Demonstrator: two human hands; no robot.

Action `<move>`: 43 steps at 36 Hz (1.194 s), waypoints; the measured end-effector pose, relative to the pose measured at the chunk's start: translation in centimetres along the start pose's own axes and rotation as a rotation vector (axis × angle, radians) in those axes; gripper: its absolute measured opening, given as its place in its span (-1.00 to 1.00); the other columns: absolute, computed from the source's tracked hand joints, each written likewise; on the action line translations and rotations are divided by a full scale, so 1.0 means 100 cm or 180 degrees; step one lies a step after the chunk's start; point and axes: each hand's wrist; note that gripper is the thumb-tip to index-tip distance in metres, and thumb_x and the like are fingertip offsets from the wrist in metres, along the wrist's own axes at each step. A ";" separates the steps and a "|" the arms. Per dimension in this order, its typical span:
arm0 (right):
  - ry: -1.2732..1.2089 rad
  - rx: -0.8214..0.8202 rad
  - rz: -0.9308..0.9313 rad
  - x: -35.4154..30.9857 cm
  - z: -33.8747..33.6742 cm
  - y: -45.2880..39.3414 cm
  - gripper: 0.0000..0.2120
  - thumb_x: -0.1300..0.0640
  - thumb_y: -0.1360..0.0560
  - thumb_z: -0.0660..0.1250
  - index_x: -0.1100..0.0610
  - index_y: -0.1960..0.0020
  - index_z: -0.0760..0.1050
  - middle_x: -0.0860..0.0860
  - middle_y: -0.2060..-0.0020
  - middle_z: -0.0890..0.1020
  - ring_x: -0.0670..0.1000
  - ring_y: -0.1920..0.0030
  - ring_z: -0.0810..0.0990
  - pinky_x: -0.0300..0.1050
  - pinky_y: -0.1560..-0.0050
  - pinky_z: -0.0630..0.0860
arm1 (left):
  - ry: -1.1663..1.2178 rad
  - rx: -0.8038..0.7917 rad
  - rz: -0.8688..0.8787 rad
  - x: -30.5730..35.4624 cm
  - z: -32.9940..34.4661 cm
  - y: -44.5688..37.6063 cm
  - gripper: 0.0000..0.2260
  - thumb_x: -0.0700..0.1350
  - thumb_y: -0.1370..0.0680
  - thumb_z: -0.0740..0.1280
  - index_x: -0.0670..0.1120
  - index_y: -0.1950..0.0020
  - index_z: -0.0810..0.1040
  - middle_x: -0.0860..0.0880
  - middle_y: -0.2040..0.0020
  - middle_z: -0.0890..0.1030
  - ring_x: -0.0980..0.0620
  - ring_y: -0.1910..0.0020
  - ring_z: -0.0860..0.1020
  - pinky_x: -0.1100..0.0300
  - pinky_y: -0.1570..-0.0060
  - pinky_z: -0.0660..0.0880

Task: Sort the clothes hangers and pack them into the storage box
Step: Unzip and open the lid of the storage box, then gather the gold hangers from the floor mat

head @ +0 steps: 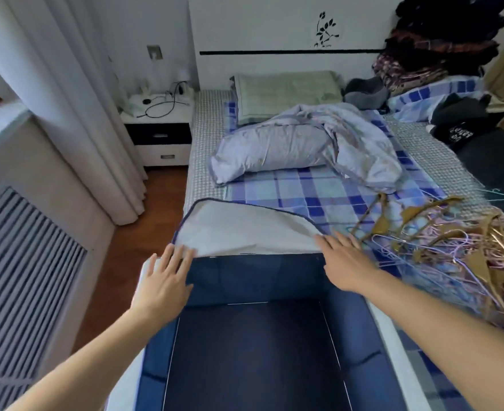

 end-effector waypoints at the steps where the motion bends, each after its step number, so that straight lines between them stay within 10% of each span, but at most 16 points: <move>1: -0.0003 -0.0048 0.0006 0.005 0.004 -0.004 -0.38 0.19 -0.57 0.16 0.10 -0.58 0.04 0.06 -0.53 0.23 0.17 -0.54 0.15 0.16 -0.56 -0.03 | -0.0073 -0.0028 0.0052 -0.007 0.003 -0.003 -0.17 0.03 -0.34 0.59 -0.13 -0.54 0.37 -0.14 -0.44 0.48 -0.26 -0.44 0.43 -0.27 -0.30 0.43; 9: 0.0141 -0.0293 0.0140 0.002 0.001 -0.043 -0.92 0.11 -0.55 0.22 0.07 -0.01 0.34 0.11 -0.09 0.59 0.18 -0.08 0.57 -0.03 0.12 0.37 | -0.0145 -0.0646 -0.0208 -0.003 0.000 -0.051 -0.76 0.07 -0.57 0.24 0.01 -0.18 0.43 0.01 -0.12 0.59 -0.09 -0.15 0.52 -0.02 -0.11 0.42; 13: 0.0154 -0.0175 0.0401 -0.012 -0.002 -0.044 -0.66 0.16 -0.51 0.26 0.11 -0.28 0.36 0.15 -0.21 0.52 0.21 -0.24 0.45 0.06 -0.17 0.36 | -0.0105 -0.1052 -0.0396 -0.005 -0.004 -0.061 -0.76 0.00 -0.59 0.14 0.01 -0.25 0.37 -0.03 -0.23 0.55 -0.10 -0.27 0.44 -0.13 -0.39 0.25; 17: -0.0724 0.0690 0.0491 -0.030 0.002 0.001 -0.30 0.23 -0.47 0.28 0.06 -0.56 0.14 0.09 -0.40 0.33 0.15 -0.38 0.26 0.01 -0.45 0.21 | 0.0024 -0.0476 -0.0637 0.030 -0.011 -0.029 -0.26 -0.09 -0.53 0.24 -0.04 -0.65 -0.04 -0.17 -0.58 0.17 -0.24 -0.58 0.04 -0.23 -0.52 -0.08; 21: -0.1507 0.1341 0.0665 -0.037 0.006 0.075 -0.39 0.28 -0.49 0.31 0.14 -0.52 0.28 0.10 -0.40 0.38 0.14 -0.40 0.29 0.01 -0.47 0.22 | 0.0839 -0.0074 -0.0103 0.083 -0.040 0.013 -0.33 -0.08 -0.53 0.29 -0.07 -0.63 0.17 -0.15 -0.54 0.31 -0.23 -0.57 0.14 -0.13 -0.53 0.11; 30: -0.2623 0.1445 0.2489 0.017 0.033 0.220 -0.59 0.27 -0.49 0.33 0.15 -0.33 0.48 0.14 -0.23 0.56 0.17 -0.27 0.50 0.01 -0.27 0.44 | 0.2135 -0.1280 0.1081 0.213 -0.111 0.064 -0.70 -0.06 -0.64 0.20 0.06 -0.33 0.57 0.10 -0.22 0.63 0.04 -0.19 0.58 0.15 -0.19 0.50; 43: -0.4625 0.1632 0.5648 -0.039 0.217 0.536 -0.86 0.33 -0.55 0.26 0.11 0.06 0.49 0.10 0.21 0.56 0.05 0.25 0.48 -0.17 0.28 0.35 | 0.2798 -0.2768 0.2759 0.427 -0.123 0.218 -0.78 -0.20 -0.63 0.31 0.11 0.09 0.58 -0.10 0.11 0.69 -0.02 0.19 0.61 0.02 0.03 0.56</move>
Point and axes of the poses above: each hand's wrist, its own y-axis away from the middle knuckle, its own z-axis out of the palm, x = y × z
